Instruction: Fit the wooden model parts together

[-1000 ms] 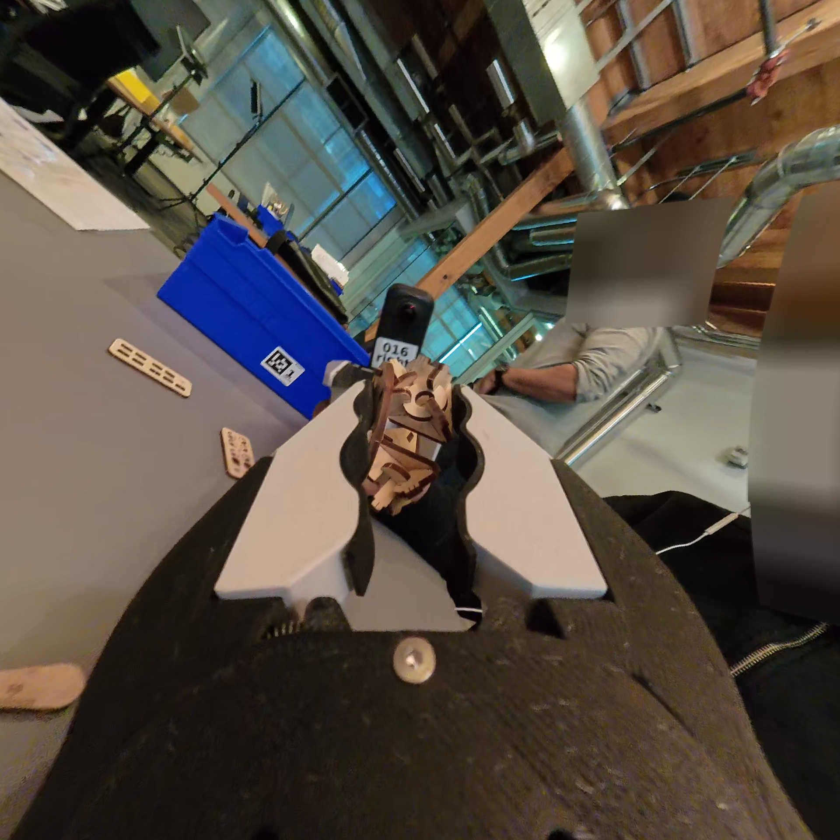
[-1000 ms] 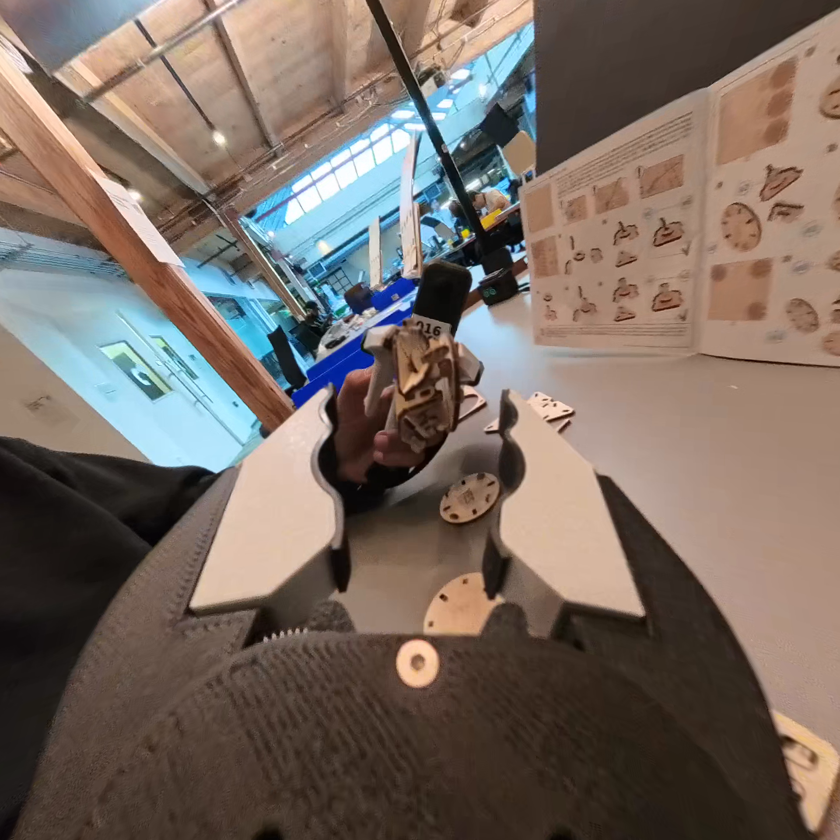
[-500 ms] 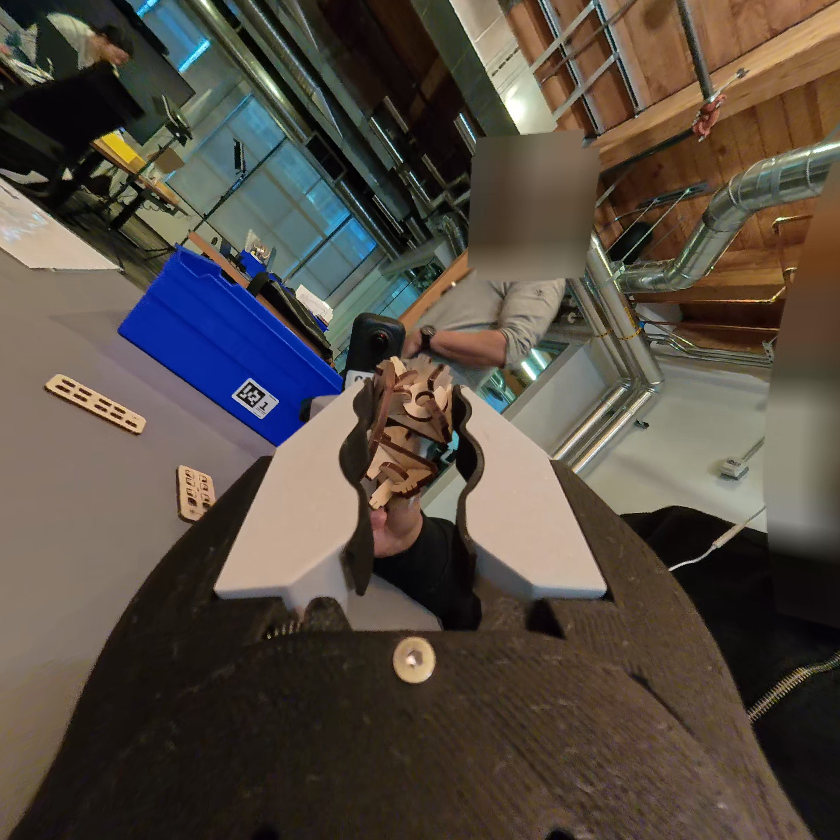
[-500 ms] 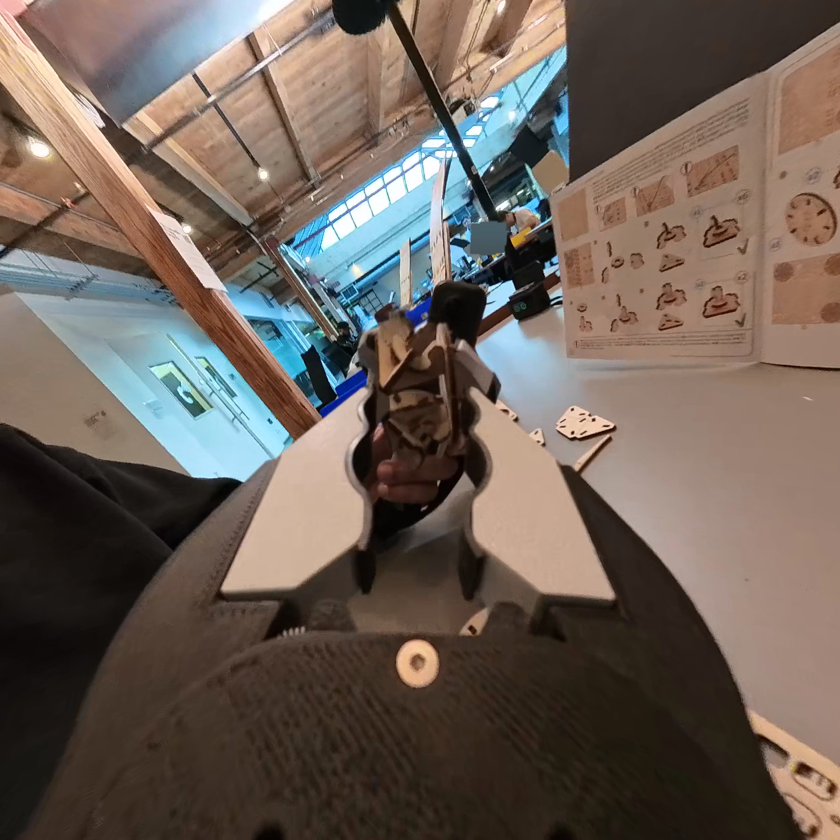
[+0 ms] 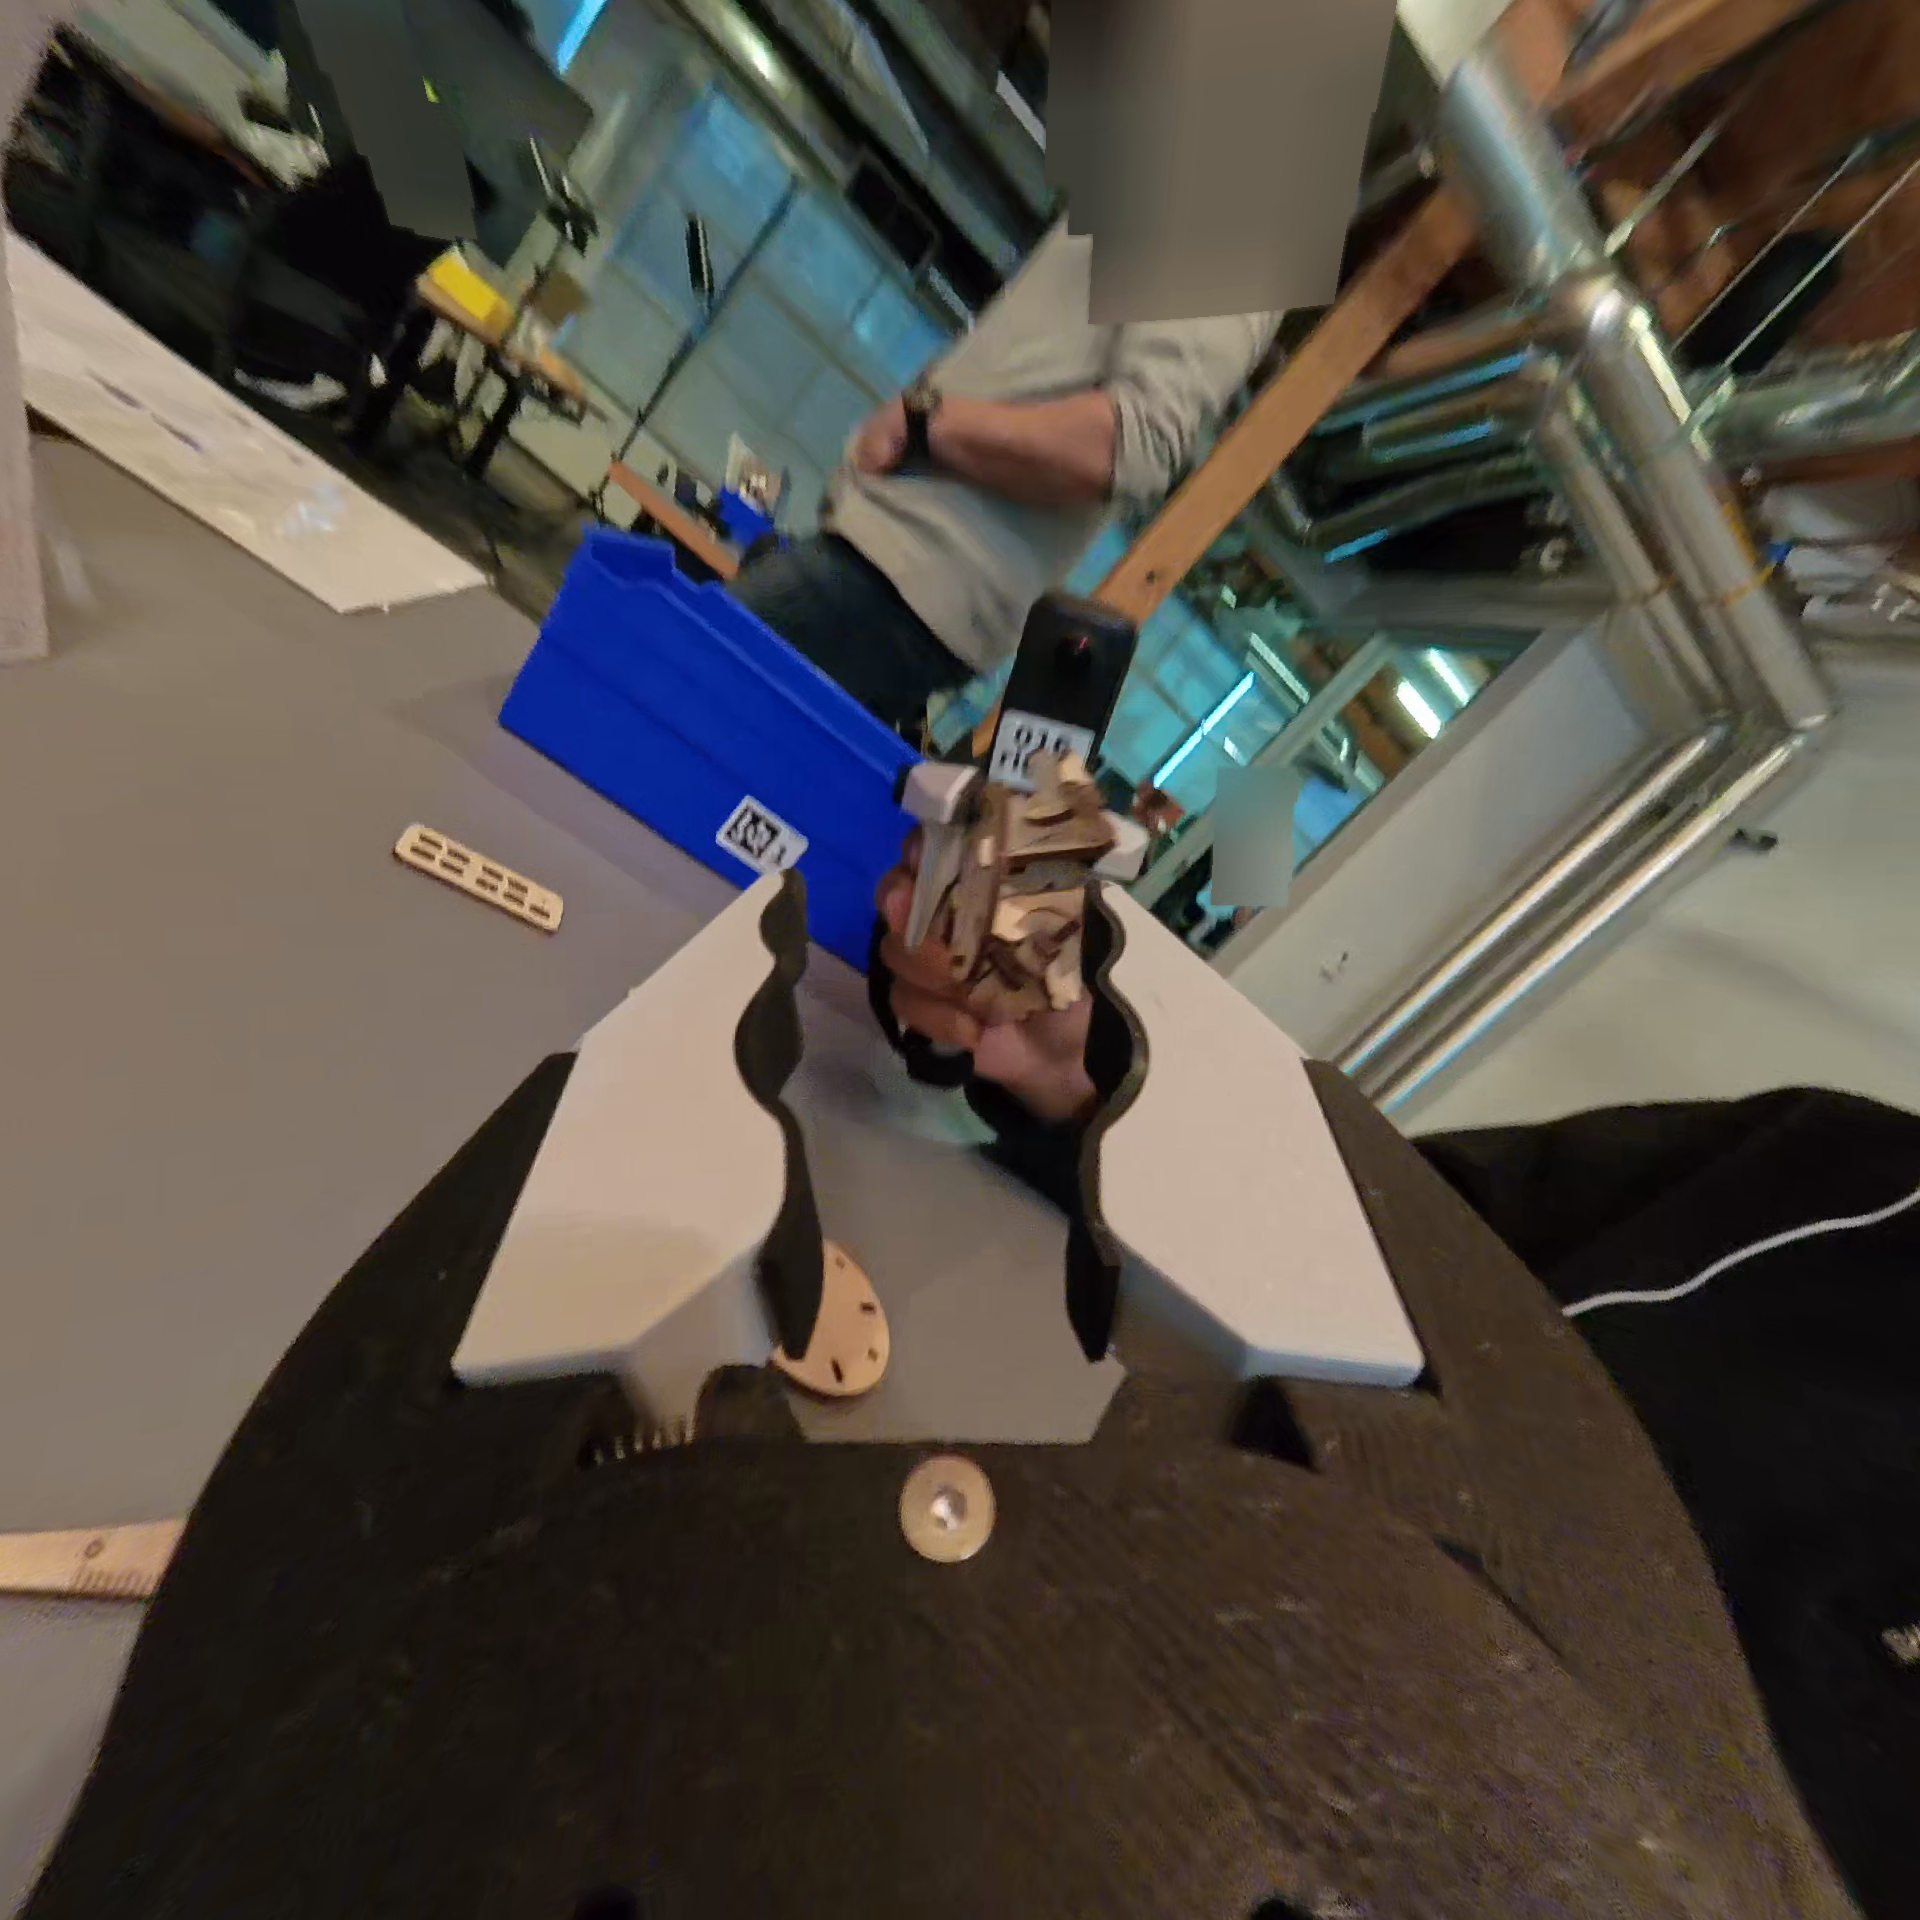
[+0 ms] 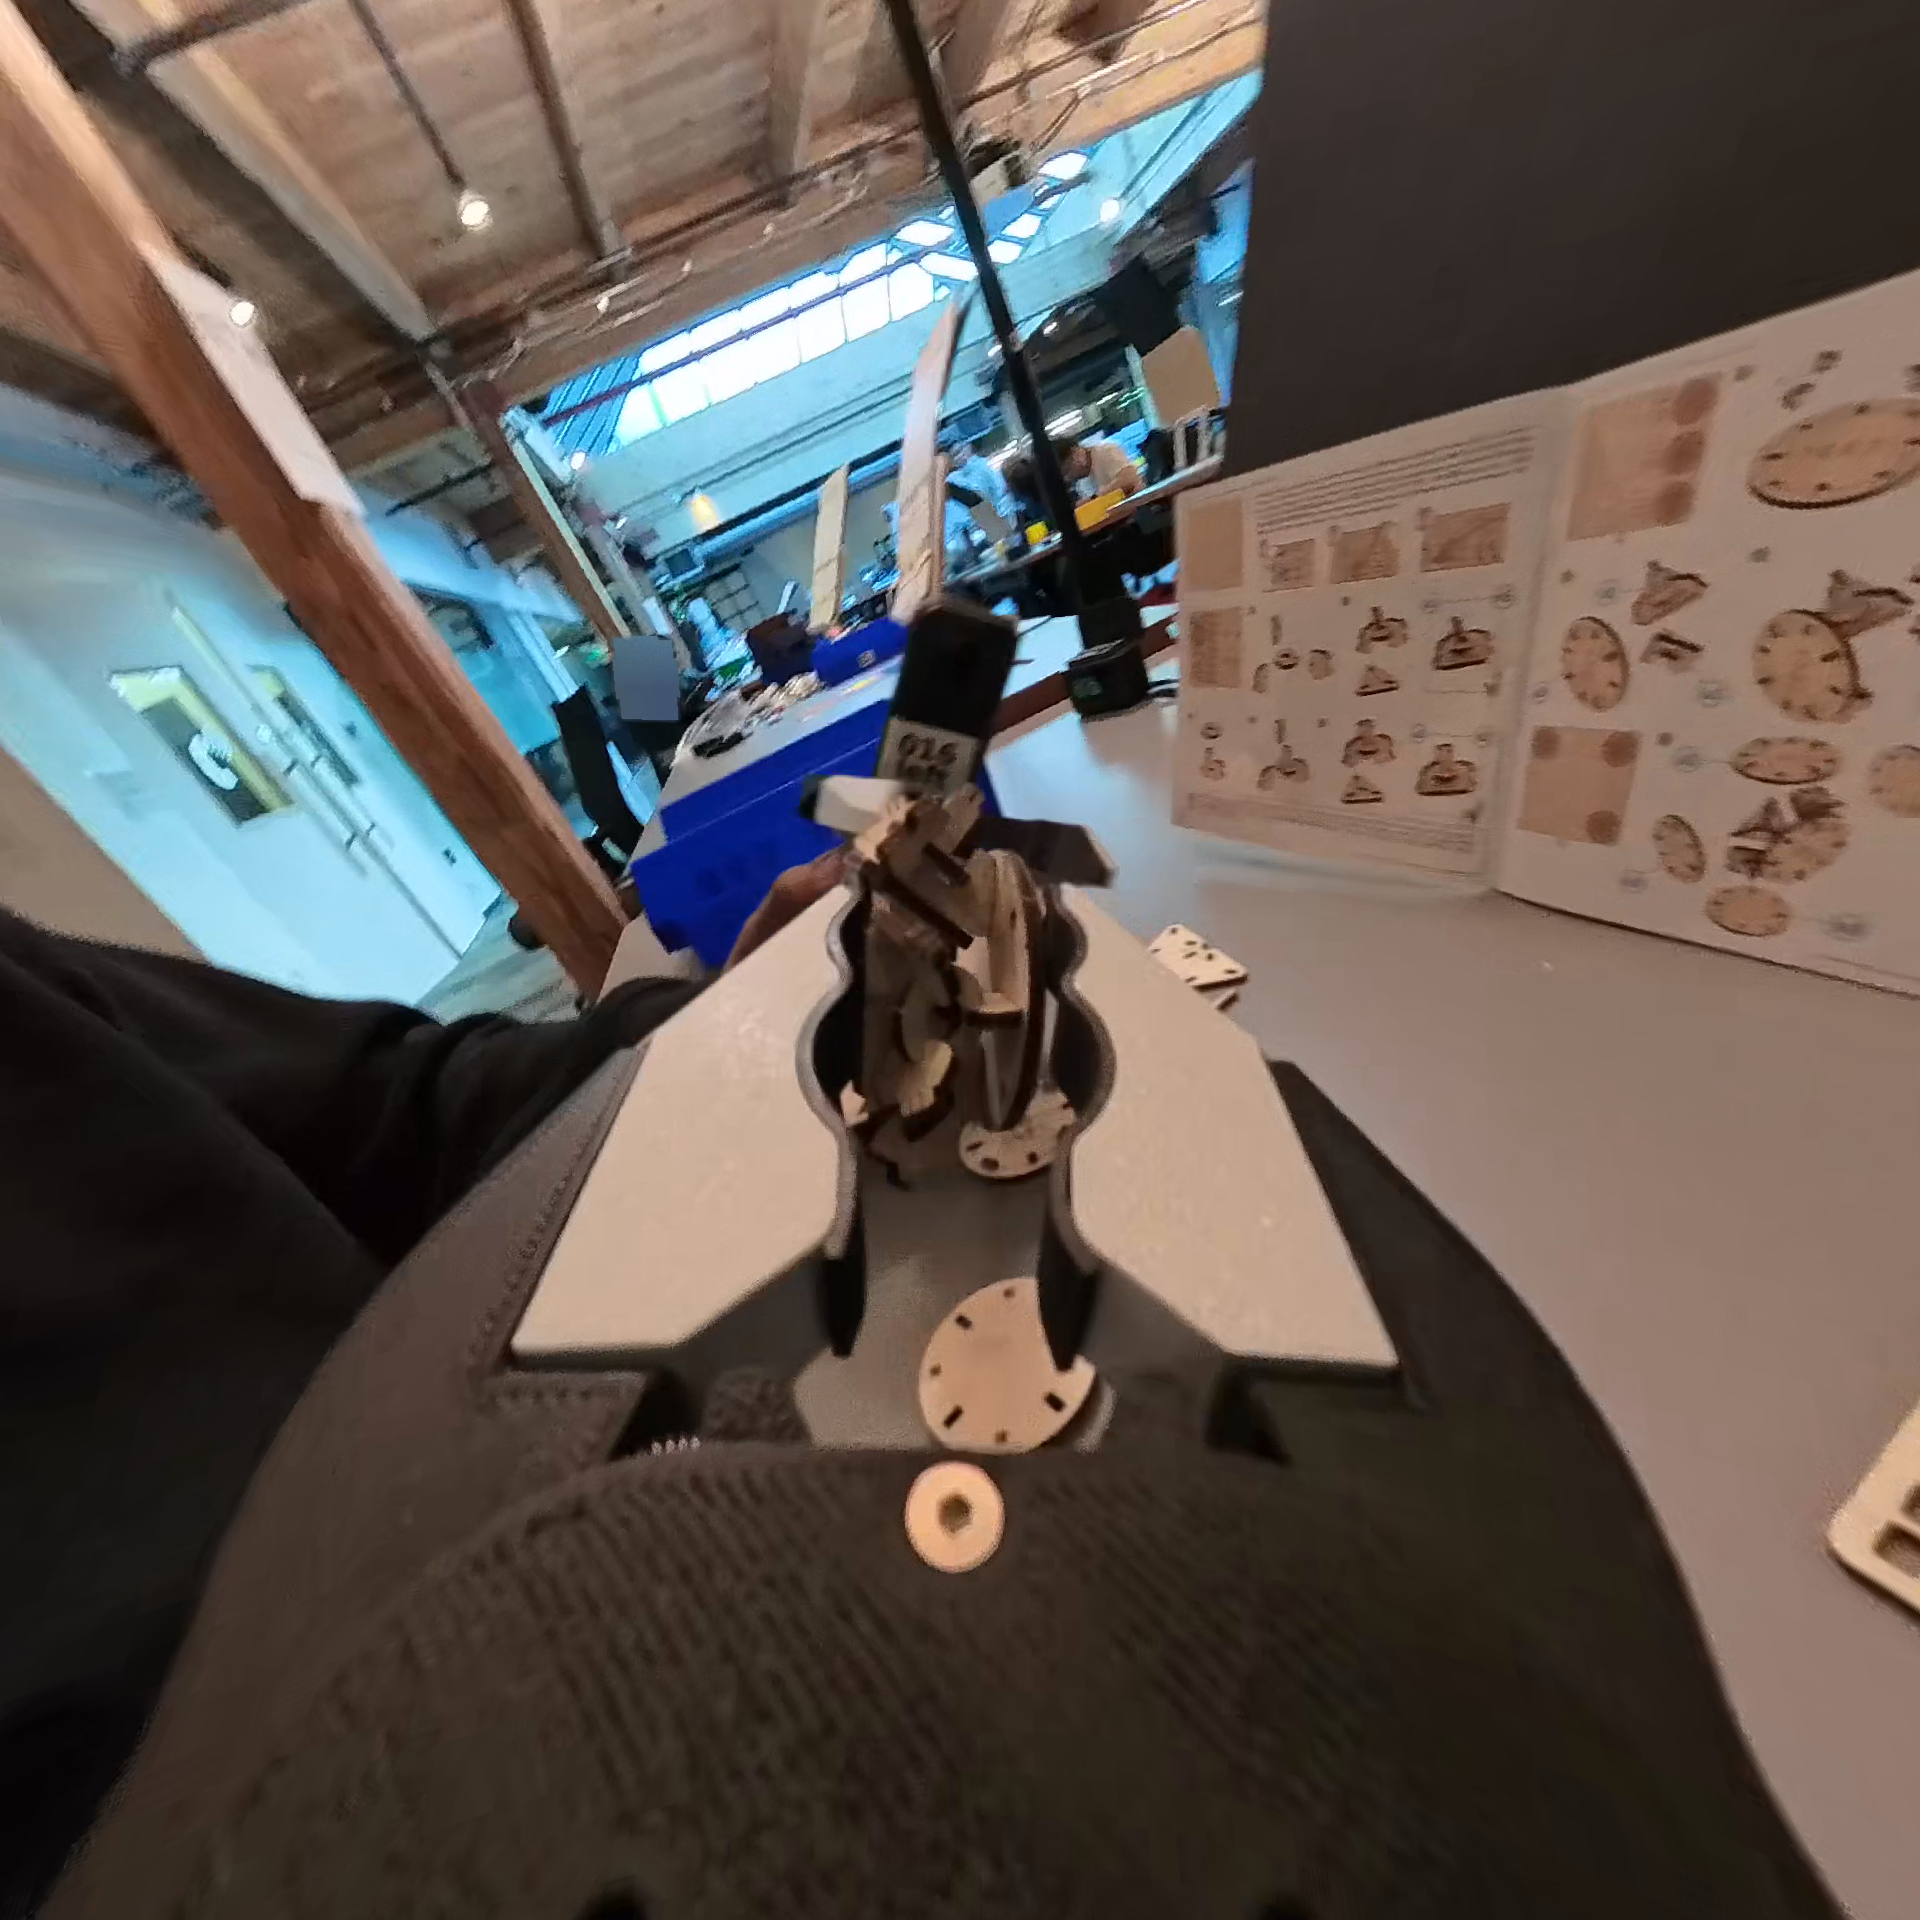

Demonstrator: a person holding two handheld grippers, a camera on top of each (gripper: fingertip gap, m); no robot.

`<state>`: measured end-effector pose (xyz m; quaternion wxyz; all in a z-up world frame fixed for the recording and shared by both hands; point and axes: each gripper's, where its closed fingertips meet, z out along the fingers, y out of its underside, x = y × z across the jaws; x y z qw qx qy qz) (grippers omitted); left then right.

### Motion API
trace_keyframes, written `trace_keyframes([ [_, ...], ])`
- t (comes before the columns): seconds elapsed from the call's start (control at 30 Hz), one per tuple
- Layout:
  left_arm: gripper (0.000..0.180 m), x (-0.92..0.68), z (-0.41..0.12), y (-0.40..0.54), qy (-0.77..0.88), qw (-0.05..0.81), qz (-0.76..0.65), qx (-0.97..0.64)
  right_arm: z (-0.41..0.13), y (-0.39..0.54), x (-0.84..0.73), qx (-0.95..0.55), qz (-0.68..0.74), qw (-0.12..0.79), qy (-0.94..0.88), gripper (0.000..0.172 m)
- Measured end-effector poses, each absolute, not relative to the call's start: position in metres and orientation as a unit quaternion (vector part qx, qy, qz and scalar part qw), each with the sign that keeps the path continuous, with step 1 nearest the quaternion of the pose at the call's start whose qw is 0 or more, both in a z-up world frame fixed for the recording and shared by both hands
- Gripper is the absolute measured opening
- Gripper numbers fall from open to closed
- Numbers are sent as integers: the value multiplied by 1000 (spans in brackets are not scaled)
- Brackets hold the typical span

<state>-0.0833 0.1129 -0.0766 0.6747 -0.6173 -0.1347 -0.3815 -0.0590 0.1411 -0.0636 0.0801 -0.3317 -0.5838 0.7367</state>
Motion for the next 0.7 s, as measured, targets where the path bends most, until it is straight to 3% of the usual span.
trace_keyframes([
  [0.3,26,-36,-99,121,-37,585,-403,-703,-81,114,-42,-285,698,40,-656,31],
  [0.4,1,-32,-102,121,-20,584,-381,-717,-87,113,-44,-294,691,36,-660,31],
  [0.5,1,-37,-103,122,-28,586,-367,-722,-84,114,-46,-292,697,47,-653,35],
  [0.6,1,-54,-104,123,-67,606,-348,-712,-70,127,-51,-302,722,73,-618,58],
  [0.7,0,-65,-93,118,-97,630,-381,-670,-56,150,-56,-322,749,90,-572,59],
])
